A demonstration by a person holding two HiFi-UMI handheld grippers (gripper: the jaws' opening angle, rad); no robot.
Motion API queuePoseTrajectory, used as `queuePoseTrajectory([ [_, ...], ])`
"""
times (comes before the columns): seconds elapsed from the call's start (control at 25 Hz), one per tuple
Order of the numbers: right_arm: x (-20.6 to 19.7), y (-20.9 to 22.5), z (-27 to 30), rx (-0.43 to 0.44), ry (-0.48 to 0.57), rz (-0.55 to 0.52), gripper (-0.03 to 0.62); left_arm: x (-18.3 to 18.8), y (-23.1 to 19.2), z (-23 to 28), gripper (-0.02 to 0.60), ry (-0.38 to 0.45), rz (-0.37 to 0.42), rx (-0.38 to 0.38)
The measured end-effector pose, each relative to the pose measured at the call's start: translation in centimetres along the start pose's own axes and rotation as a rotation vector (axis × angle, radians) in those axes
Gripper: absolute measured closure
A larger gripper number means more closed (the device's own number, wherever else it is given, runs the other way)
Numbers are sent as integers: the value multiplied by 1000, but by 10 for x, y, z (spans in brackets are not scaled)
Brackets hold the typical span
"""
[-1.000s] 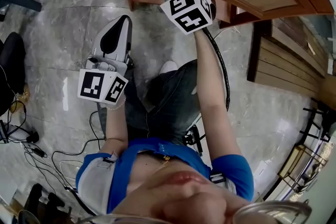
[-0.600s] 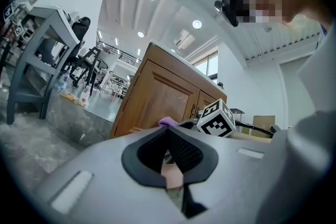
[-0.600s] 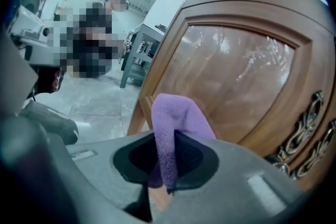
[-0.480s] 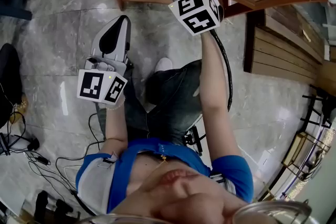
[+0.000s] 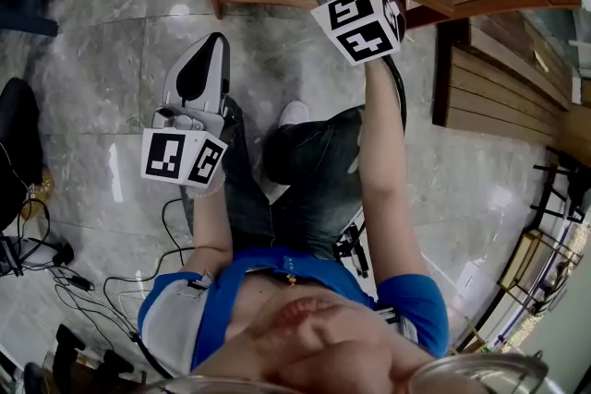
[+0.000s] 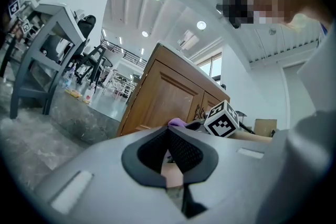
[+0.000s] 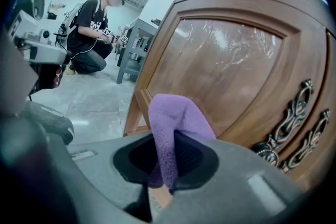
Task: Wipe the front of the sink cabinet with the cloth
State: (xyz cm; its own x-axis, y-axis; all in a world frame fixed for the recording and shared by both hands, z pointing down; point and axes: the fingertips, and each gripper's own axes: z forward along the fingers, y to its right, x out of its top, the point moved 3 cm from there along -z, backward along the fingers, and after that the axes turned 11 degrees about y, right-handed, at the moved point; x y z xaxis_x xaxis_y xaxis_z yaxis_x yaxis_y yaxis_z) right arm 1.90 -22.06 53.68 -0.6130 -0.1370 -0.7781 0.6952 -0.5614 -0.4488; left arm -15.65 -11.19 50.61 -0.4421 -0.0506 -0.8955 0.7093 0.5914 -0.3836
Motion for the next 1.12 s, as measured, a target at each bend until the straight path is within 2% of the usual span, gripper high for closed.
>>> queuePoseTrajectory([
  [0.16,2,0,1,-18,13,4,533,10,-9,3,583,7,20,-19],
  [0.36,18,-8,-14,-9,98,116,534,23,-18,17,583,0,34,-51],
  [0.44,29,-12,-28,9,110,109,533,24,-20,22,583,-11,27,-59],
  [0.56,36,-18,-49,42,103,66,533,19,-18,22,583,-16,2,-43],
  [0.68,33,-16,-69,0,182,109,533,9,-9,28,583,0,11,-25],
  [0.8,29,-6,-95,-61,298,145,534,-11,12,46,583,10,50,-52],
  [0.92,15,4,-131,-60,376,176,533,-22,49,61,583,3,97,-65],
  [1.12,-12,66,-202,-82,437,233,534,-5,131,95,583,26,208,-36],
])
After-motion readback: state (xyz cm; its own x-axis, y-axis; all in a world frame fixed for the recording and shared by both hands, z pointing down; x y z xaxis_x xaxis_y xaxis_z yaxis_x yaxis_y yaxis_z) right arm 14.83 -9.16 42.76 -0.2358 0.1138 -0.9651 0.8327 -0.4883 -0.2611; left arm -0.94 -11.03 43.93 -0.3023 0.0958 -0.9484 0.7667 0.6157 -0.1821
